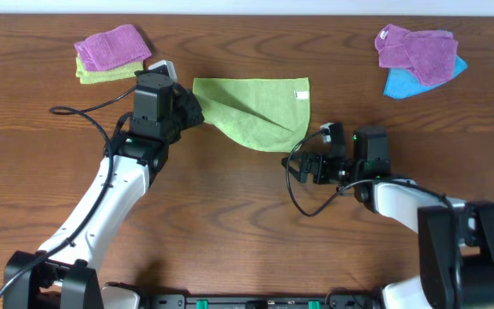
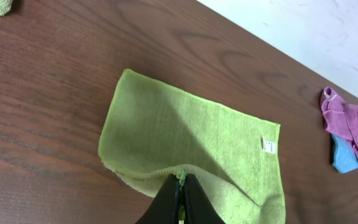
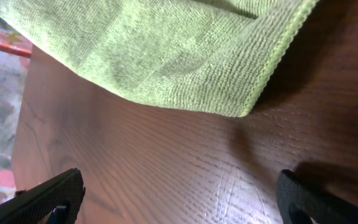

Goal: Fold the cloth

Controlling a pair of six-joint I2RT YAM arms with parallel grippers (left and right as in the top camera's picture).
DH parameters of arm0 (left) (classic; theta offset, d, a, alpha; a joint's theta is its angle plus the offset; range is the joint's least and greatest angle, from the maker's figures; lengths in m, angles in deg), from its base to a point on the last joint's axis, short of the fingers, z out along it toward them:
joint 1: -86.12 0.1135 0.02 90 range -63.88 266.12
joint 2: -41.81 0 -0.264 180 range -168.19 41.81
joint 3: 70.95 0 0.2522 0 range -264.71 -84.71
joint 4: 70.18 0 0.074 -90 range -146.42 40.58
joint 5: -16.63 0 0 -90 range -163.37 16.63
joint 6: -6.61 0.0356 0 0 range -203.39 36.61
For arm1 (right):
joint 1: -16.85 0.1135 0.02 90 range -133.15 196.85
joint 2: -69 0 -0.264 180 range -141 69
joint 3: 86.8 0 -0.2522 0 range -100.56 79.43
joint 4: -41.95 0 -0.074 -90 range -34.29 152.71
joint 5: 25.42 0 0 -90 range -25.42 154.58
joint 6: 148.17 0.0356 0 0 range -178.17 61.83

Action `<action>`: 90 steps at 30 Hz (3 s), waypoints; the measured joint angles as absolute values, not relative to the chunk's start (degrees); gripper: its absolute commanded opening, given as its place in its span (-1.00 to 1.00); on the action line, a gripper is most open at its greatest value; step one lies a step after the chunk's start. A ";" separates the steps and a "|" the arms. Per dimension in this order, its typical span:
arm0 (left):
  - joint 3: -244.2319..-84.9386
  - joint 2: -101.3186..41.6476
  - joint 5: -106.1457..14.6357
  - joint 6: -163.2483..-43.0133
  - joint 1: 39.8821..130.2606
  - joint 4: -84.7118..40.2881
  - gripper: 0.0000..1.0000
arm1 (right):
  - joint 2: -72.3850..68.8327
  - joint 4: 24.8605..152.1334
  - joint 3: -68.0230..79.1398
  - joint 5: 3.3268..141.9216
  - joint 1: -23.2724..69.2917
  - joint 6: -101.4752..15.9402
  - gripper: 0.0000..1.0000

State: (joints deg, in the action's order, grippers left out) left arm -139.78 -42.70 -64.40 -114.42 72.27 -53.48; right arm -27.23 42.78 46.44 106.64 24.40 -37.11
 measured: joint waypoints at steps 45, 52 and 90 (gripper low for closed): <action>-139.78 -42.70 -66.34 -113.33 72.27 -53.63 -0.88 | -40.30 -22.68 25.98 139.69 29.07 19.55 0.99; -139.78 -42.70 -66.41 -113.33 72.27 -53.67 -0.88 | -39.97 -33.43 20.15 148.74 24.59 42.32 0.99; -139.78 -42.70 -66.63 -113.37 72.27 -53.65 -0.88 | -40.39 20.07 27.54 135.08 23.70 6.72 0.98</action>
State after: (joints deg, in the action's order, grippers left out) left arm -139.78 -42.70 -66.63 -113.37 72.27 -53.65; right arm -40.39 20.07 27.54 135.08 23.70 6.72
